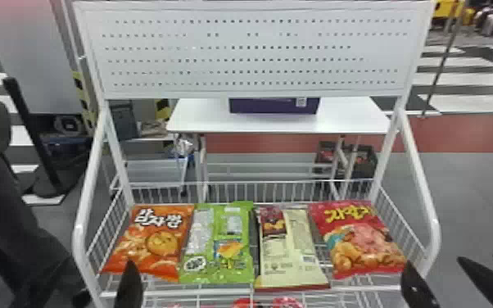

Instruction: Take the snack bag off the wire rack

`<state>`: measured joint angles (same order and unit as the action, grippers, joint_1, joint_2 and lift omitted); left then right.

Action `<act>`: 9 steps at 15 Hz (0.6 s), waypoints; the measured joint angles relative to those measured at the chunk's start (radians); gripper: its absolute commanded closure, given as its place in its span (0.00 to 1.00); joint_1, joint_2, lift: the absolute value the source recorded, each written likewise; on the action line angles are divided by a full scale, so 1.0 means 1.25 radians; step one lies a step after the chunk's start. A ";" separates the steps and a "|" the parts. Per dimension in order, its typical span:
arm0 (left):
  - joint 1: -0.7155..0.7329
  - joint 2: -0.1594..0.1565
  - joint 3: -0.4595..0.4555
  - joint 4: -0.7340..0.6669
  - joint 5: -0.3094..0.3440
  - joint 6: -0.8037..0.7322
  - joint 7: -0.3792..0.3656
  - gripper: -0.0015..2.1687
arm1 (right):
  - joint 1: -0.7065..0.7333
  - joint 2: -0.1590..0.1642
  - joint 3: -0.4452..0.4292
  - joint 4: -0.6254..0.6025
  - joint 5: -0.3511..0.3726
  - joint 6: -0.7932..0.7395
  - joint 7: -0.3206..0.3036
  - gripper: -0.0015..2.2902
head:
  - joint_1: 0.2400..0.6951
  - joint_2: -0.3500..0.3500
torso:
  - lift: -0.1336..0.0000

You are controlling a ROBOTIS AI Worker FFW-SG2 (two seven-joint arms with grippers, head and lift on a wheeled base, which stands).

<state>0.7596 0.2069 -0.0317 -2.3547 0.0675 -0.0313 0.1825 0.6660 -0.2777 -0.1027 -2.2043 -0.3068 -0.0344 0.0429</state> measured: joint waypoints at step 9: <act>-0.002 0.003 -0.006 0.004 -0.002 0.002 0.000 0.06 | -0.160 0.003 0.103 0.102 0.063 0.104 -0.004 0.07 | 0.57 0.50 | 1.00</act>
<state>0.7574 0.2101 -0.0391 -2.3493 0.0656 -0.0283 0.1825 0.4665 -0.2744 0.0261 -2.0769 -0.2280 0.0958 0.0378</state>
